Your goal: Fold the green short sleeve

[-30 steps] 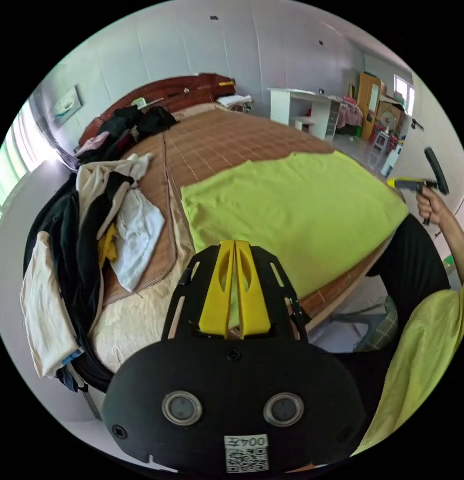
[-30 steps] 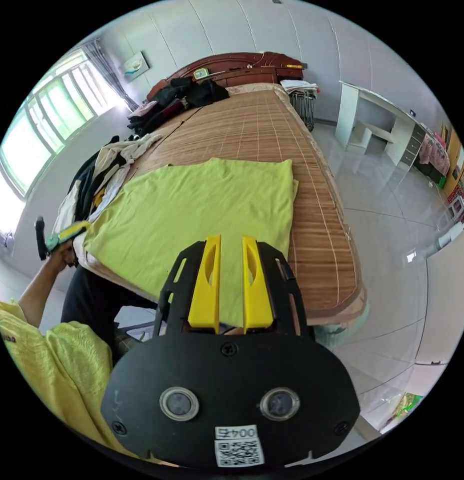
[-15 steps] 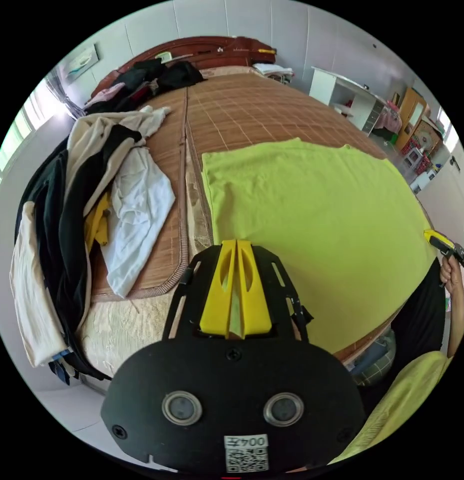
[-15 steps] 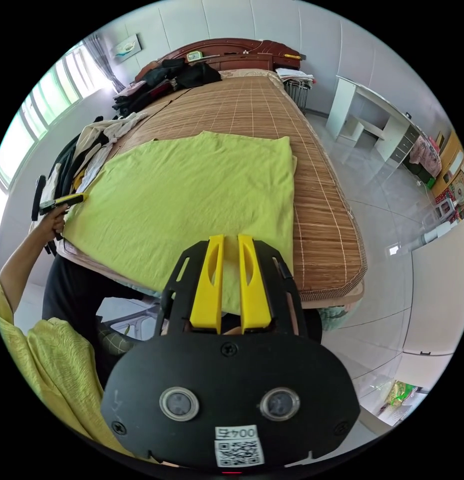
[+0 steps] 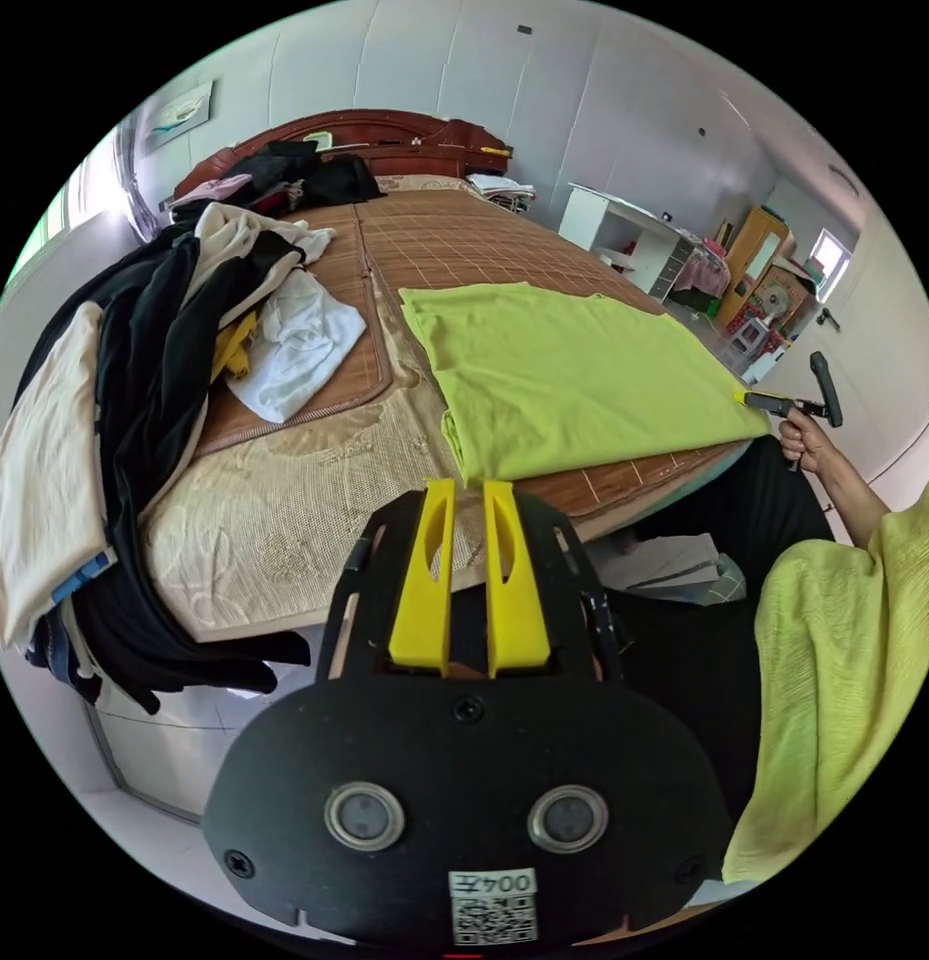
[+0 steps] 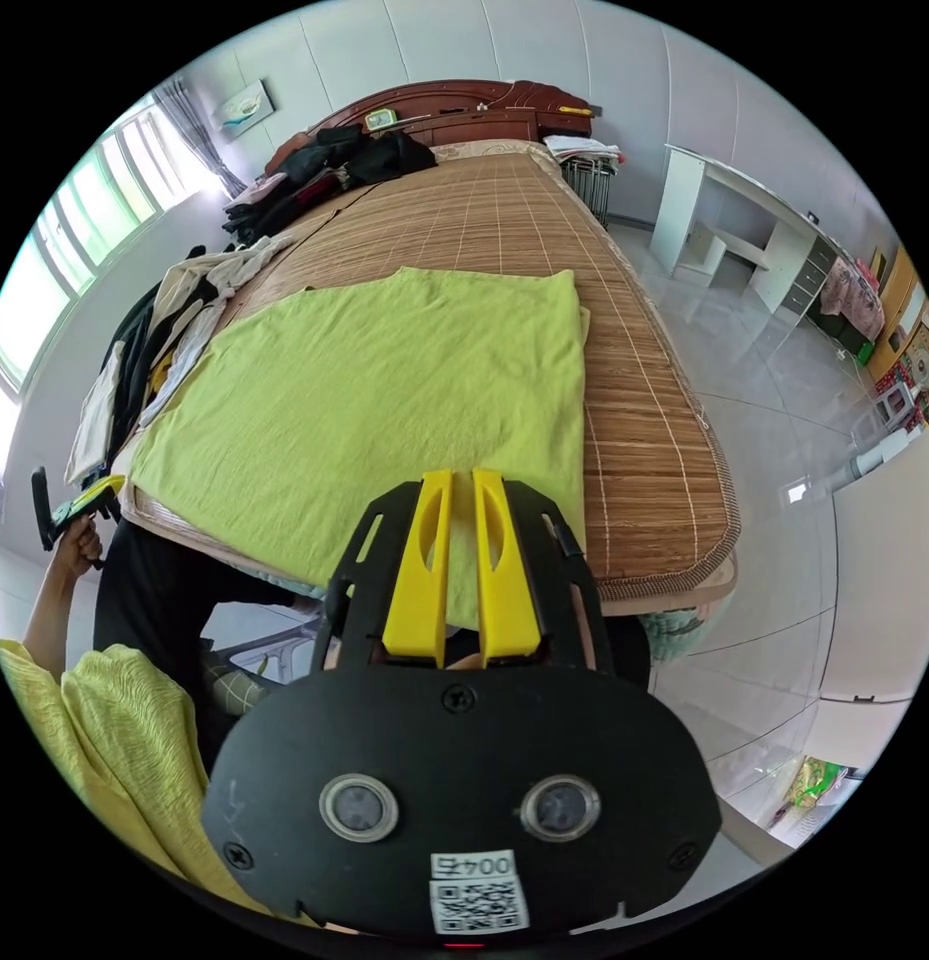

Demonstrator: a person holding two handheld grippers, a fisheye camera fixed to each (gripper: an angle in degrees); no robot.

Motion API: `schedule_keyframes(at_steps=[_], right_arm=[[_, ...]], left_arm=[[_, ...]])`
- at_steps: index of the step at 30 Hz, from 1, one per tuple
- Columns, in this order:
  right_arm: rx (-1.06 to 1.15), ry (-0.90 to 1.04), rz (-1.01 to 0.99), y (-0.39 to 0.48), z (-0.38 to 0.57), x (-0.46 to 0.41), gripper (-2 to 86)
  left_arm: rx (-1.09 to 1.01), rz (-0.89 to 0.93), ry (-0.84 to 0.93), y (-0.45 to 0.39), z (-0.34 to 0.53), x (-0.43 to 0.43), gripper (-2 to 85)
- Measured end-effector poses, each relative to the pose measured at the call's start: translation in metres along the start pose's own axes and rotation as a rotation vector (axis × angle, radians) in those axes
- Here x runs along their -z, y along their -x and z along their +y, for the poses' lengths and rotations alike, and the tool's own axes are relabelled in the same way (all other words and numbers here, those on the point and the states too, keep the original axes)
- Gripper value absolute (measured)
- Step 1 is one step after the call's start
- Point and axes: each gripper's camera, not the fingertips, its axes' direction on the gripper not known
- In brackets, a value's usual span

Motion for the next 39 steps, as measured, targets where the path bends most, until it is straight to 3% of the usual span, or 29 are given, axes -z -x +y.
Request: schedule_keyframes(at_steps=[11,18,24,30,35,39], right_arm=[[-0.006,-0.001,0.009,0.017,0.001,-0.023,5.1],[-0.003,-0.002,0.014,0.024,0.005,-0.042,5.0],[-0.014,-0.011,0.012,0.025,0.01,-0.059,3.1],[-0.24,-0.092,-0.156,-0.046,0.051,-0.03,8.5],[-0.482,-0.102,-0.493,-0.107,0.121,-0.052,10.9],[-0.549,-0.104,-0.474,-0.113,0.137,-0.074,12.3]], left_arm=[[-0.047,-0.023,0.056,0.0,-0.004,-0.017,2.6],[-0.188,-0.217,0.057,-0.043,-0.002,-0.021,2.0],[-0.144,-0.174,0.036,-0.042,0.0,-0.019,2.1],[-0.054,-0.137,0.001,-0.054,-0.01,0.01,3.1],[-0.272,-0.133,-0.071,-0.148,-0.042,0.022,7.0],[-0.591,-0.198,-0.09,-0.269,-0.073,0.001,11.1]])
